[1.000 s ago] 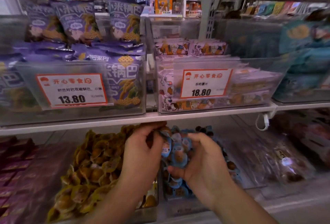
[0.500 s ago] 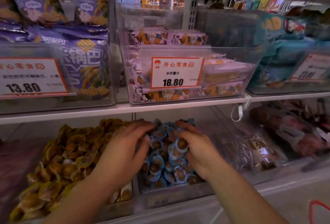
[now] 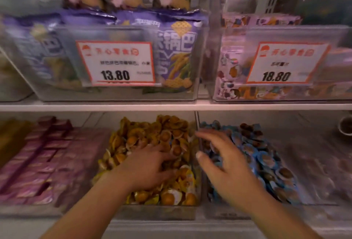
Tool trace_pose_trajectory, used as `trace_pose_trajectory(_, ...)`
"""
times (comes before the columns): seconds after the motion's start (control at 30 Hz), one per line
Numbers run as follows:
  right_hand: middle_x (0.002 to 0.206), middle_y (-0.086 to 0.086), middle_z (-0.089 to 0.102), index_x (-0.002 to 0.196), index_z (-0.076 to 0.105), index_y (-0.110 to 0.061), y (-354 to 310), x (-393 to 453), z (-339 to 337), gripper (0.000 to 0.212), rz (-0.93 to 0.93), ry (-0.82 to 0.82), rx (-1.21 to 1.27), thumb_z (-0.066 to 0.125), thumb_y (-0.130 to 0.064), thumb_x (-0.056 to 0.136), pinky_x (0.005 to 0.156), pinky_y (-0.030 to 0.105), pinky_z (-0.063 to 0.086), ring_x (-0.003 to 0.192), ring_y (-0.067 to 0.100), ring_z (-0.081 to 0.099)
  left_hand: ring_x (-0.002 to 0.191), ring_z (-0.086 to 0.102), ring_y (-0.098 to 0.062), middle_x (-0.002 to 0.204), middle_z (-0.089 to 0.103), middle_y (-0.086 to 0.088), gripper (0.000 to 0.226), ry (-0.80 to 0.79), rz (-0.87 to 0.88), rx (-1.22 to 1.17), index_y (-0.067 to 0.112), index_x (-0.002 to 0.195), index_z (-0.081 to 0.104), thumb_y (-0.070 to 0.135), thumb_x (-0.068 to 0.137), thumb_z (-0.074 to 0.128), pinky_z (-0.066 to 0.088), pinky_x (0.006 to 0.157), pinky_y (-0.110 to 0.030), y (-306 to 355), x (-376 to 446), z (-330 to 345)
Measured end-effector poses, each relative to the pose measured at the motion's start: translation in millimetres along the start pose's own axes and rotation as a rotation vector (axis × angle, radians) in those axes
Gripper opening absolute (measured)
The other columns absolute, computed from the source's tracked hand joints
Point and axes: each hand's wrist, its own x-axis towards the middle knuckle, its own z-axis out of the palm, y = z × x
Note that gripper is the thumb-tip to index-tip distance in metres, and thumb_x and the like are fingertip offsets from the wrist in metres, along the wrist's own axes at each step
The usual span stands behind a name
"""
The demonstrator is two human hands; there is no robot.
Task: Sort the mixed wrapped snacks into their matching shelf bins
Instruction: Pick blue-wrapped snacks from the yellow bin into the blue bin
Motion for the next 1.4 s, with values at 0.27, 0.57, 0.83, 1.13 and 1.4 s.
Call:
trace_pose_trajectory(0.27,0.153,-0.034,0.013,0.134,0.055,-0.038,4,2,24,0.051,0.000,-0.039,-0.157,0.043,-0.038,0.084,0.106,0.003,0.012,0.142,-0.011,0.015,0.122,0.051,-0.024,0.137,0.049,0.000,0.040,0.160,0.124,0.040,0.029,0.126,0.055,0.049,0.092,0.053,0.046,0.098,-0.044,10,66,-17)
trace_pose_trajectory(0.57,0.154,-0.036,0.007,0.133,0.052,-0.045,3,0,21,0.052,-0.001,-0.073,-0.112,0.035,-0.051,0.084,0.106,0.010,0.014,0.144,-0.011,0.006,0.127,0.049,-0.023,0.135,0.053,0.004,0.046,0.017,0.041,0.184,0.031,0.122,0.060,0.059,0.086,0.056,0.048,0.094,-0.038,-55,73,-20)
trace_pose_trajectory(0.83,0.156,-0.030,0.013,0.131,0.056,-0.038,2,-1,25,0.049,-0.025,-0.037,-0.086,0.040,-0.040,0.085,0.113,0.015,0.017,0.146,-0.007,0.010,0.097,0.062,-0.017,0.099,0.064,0.009,0.046,-0.091,-0.162,0.114,0.037,0.096,0.062,0.074,0.073,0.048,0.053,0.084,-0.034,-78,50,-40)
trace_pose_trajectory(1.13,0.155,-0.031,0.014,0.127,0.057,-0.040,4,1,28,0.050,-0.030,-0.023,-0.109,0.037,-0.045,0.082,0.105,0.009,0.016,0.145,-0.007,0.012,0.121,0.052,-0.027,0.132,0.053,-0.003,0.074,-0.121,-0.005,0.185,0.033,0.133,0.049,0.078,0.074,0.050,0.043,0.102,-0.044,1,65,-12)
trace_pose_trajectory(1.4,0.154,-0.033,0.011,0.128,0.057,-0.041,4,0,25,0.053,-0.024,-0.029,-0.105,0.034,-0.048,0.080,0.108,0.014,0.017,0.145,-0.007,0.010,0.117,0.057,-0.030,0.139,0.050,-0.005,0.103,-0.213,-0.110,0.221,0.021,0.147,0.026,0.062,0.066,0.075,0.050,0.091,-0.041,-6,81,-16)
